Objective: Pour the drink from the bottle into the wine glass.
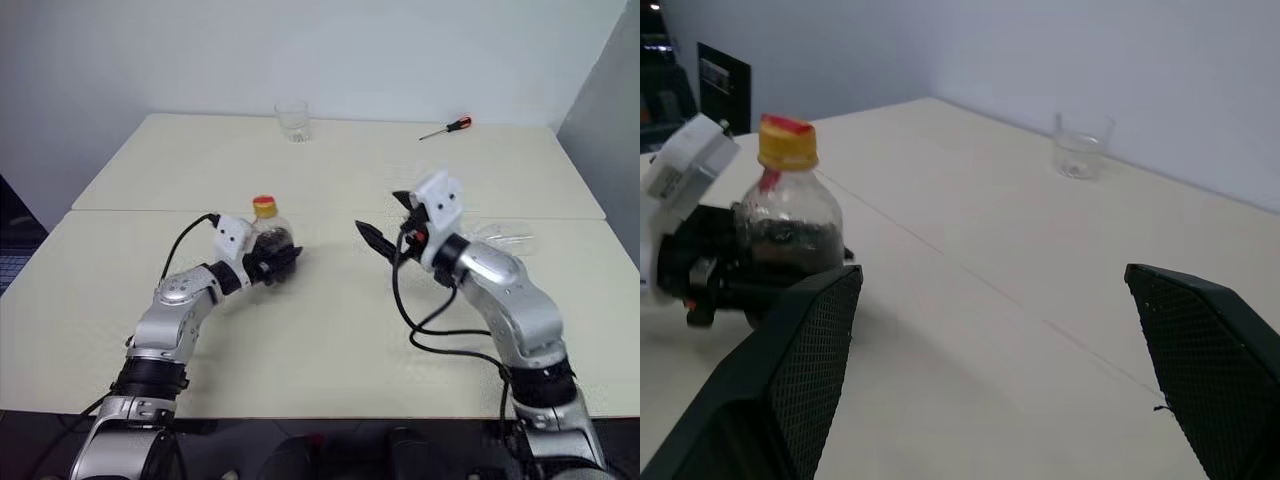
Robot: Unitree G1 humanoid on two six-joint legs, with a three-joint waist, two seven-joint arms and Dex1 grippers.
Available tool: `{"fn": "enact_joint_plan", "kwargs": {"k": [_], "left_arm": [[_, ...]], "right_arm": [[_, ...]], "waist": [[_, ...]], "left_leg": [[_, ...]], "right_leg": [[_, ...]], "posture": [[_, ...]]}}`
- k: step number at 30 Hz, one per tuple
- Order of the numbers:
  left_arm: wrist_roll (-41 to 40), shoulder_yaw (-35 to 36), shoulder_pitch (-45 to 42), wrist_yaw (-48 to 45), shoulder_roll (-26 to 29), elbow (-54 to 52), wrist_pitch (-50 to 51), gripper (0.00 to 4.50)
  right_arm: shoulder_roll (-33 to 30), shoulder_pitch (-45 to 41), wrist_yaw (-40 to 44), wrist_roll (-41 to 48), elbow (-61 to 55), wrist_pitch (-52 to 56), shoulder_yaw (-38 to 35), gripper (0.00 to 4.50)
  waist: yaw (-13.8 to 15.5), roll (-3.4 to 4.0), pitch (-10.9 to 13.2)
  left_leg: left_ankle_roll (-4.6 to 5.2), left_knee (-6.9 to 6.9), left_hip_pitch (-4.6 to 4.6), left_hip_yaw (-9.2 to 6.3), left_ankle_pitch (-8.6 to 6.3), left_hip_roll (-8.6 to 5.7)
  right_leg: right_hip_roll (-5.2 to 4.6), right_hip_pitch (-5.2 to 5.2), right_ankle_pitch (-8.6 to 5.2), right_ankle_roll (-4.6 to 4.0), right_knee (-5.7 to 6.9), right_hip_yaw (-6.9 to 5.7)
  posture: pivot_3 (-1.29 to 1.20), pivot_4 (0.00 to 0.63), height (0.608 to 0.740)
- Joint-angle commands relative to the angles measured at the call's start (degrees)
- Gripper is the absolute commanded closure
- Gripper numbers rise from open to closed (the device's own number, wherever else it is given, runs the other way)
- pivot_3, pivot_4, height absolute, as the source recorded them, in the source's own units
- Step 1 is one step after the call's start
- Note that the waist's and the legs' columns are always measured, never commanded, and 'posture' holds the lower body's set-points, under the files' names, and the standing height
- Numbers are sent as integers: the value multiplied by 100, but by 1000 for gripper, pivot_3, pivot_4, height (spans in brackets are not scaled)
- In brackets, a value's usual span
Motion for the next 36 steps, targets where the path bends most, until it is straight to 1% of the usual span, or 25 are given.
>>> {"fn": "enact_joint_plan", "kwargs": {"k": [1,6,11,17,24,25,26,27,36], "left_arm": [[-238,-59,-236,-425,98,-379,145,2291],[-282,-215,-240,-832,97,-540,153,2291],[-193,-493,-248,-1296,72,-544,-213,2291],[-179,-625,-432,-1423,-76,-293,-425,2291],[-149,-692,-548,-1550,-151,-119,-606,2291],[-145,-689,-568,-1561,-158,-82,-625,2291],[-142,-686,-587,-1567,-163,-47,-645,2291],[-137,-683,-601,-1573,-166,-14,-669,2291],[-129,-660,-646,-1620,-157,98,-748,2291]], "right_arm": [[99,-373,312,-77,199,-162,179,0],[191,-604,667,-8,394,-106,280,0],[355,-885,942,239,616,216,269,0],[563,-1153,1096,420,734,458,194,0],[632,-1330,1193,718,731,796,76,0],[645,-1354,1193,736,755,820,58,378],[659,-1372,1192,746,774,833,41,571],[684,-1390,1183,766,794,851,14,901],[721,-1390,1211,829,775,915,-12,4092]], "waist": [[5,0,0],[3,1,0],[2,2,1],[1,4,3],[1,4,3],[1,4,3],[0,4,3],[0,4,3],[-1,4,3]], "left_leg": [[0,1,-2,0,0,0],[2,4,-15,2,-1,2],[2,4,-14,1,-1,3],[3,5,-14,-5,-1,4],[3,5,-16,-3,-2,4],[4,5,-16,-3,-2,4],[4,5,-16,-4,-2,4],[4,5,-16,-4,-2,4],[4,5,-18,-5,-2,4]], "right_leg": [[-1,0,0,0,0,0],[-12,-8,0,0,-4,1],[-13,-10,0,0,-2,-1],[-11,-10,1,-1,1,-2],[-11,-10,1,-1,-2,-1],[-11,-10,1,-1,-2,-1],[-12,-10,1,-1,-2,-1],[-12,-10,1,-1,-1,-1],[-11,-11,1,-1,-2,-2]], "posture": [[0,150,740],[0,150,740],[0,150,740],[0,150,740],[0,150,740],[0,150,740],[0,150,740],[0,150,740],[0,150,740]]}}
